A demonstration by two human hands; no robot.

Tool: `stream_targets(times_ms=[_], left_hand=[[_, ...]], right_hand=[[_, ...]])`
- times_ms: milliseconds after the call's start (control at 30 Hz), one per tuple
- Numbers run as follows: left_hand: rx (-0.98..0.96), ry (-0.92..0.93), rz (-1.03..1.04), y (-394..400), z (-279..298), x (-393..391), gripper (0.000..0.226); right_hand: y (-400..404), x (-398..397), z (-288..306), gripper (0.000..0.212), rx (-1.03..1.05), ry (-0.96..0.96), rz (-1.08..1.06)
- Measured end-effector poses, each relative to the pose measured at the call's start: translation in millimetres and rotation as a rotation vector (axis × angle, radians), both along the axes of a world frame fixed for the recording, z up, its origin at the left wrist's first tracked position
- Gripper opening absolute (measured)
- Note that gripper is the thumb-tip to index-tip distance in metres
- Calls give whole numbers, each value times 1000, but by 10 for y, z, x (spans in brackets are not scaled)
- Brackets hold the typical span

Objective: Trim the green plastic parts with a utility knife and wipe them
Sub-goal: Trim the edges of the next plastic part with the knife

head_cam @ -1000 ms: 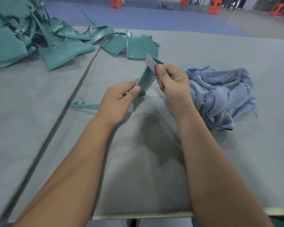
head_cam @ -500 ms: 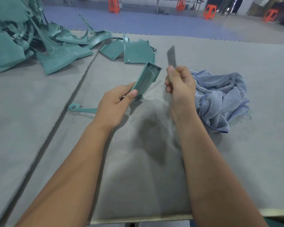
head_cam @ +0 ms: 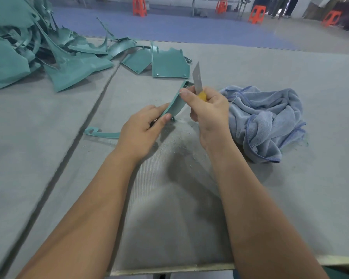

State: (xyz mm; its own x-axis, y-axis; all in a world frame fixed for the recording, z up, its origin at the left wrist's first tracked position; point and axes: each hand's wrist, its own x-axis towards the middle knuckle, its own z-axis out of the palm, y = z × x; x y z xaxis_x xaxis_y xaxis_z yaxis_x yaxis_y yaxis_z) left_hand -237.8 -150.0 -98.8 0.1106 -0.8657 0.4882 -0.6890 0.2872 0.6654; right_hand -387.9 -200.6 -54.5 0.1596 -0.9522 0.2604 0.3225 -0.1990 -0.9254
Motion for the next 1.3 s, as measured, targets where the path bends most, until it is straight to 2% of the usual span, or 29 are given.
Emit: stream_targets(times_ms=[233,500,567,667,767,967,1100,1233,1300], left_hand=[[-13,-12,-2,8,6,-6,34],[-10,-13,6,0,-11,9,34],[-13,-15,5,2,-4,5,34],[-9,-16,17,7,15,-10,34],[-5,-12,15,27,37,-28,34],[-153,2,110,79,112,-48,36],[-127,-39,155,64,161,-95,32],[-137,-81,229,28,172,-130,32],[-158,-95,256,16,168,-137,34]], right_hand=[[-18,1,9,16,-16,-57,-79],[-82,-131,60,16,61,-267,-115],[-103,-171,46,14,85,-191,-170],[-101,-167,17,15,94,22,-241],[-87,-140,22,11,89,10,-227],[-29,-107,49,17,-153,74,-170],[23,-97,90,37,-138,54,-188],[38,-52,109,16,-313,316,-406],[36,-27,141,13,-346,374,-404]])
